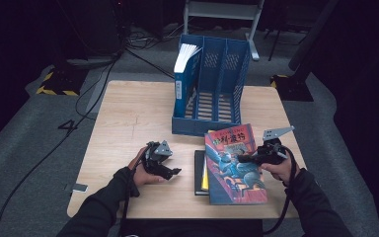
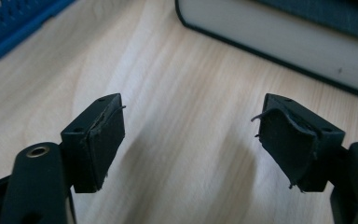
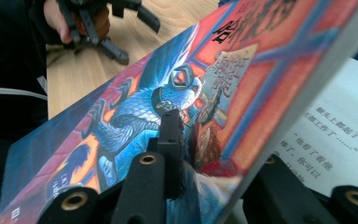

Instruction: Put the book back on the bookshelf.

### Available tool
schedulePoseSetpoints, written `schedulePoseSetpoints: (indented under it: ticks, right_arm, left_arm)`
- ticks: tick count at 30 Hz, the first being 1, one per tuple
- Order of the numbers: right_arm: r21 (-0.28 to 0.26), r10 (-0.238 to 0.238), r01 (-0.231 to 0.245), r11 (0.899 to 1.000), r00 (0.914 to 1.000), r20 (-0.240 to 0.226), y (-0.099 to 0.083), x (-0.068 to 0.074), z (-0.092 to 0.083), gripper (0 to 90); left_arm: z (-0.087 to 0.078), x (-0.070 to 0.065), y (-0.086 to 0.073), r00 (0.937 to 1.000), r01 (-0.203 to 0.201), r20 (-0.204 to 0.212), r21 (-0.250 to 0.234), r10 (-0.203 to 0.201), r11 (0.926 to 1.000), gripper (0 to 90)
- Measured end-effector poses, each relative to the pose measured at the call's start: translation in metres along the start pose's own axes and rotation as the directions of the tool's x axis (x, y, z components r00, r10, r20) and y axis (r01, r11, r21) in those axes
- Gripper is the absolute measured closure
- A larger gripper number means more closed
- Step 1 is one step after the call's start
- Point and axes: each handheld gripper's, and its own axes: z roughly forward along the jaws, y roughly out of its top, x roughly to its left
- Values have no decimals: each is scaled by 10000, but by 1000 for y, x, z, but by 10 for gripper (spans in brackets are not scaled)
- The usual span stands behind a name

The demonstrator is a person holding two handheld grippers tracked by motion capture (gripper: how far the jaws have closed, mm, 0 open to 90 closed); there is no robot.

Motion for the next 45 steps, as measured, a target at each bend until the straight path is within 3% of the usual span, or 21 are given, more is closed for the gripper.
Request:
schedulePoseSetpoints:
  ticks: [8, 14, 20, 27, 29, 31, 36, 45]
  right_arm:
    - [-49, -413, 412, 9991, 9991, -59, 9, 2, 11, 788]
    - [-132, -644, 642, 9978, 9978, -131, 13, 2, 17, 791]
    - [-287, -889, 888, 9956, 9960, -35, 15, 4, 18, 792]
    - [-513, -1150, 1148, 9921, 9934, -10, 14, 7, 16, 791]
    - [-758, -1303, 1303, 9886, 9915, 49, 15, 8, 14, 791]
    - [-853, -1340, 1343, 9873, 9909, 93, 16, 10, 13, 791]
    - [-1570, -1585, 1587, 9748, 9873, 140, 18, 14, 7, 789]
    - [-2028, -1814, 1832, 9619, 9830, 274, 19, 18, 0, 774]
  left_arm:
    - [18, 11, 30, 9996, -211, -186, -255, 206, 9995, 283]
    - [29, 18, 44, 9989, -254, -398, -364, 240, 9990, 310]
    - [38, 24, 50, 9998, -114, -146, -523, 107, 9986, 345]
    - [38, 25, 55, 9999, -103, -44, -826, 100, 9965, 411]
    - [35, 25, 57, 9999, -20, 127, -1095, 34, 9940, 487]
    - [32, 26, 58, 9999, -34, 100, -1192, 46, 9929, 495]
    - [20, 29, 67, 9993, 44, 385, -1778, 25, 9841, 565]
    - [15, 33, 79, 9962, 40, 859, -2157, 149, 9764, 678]
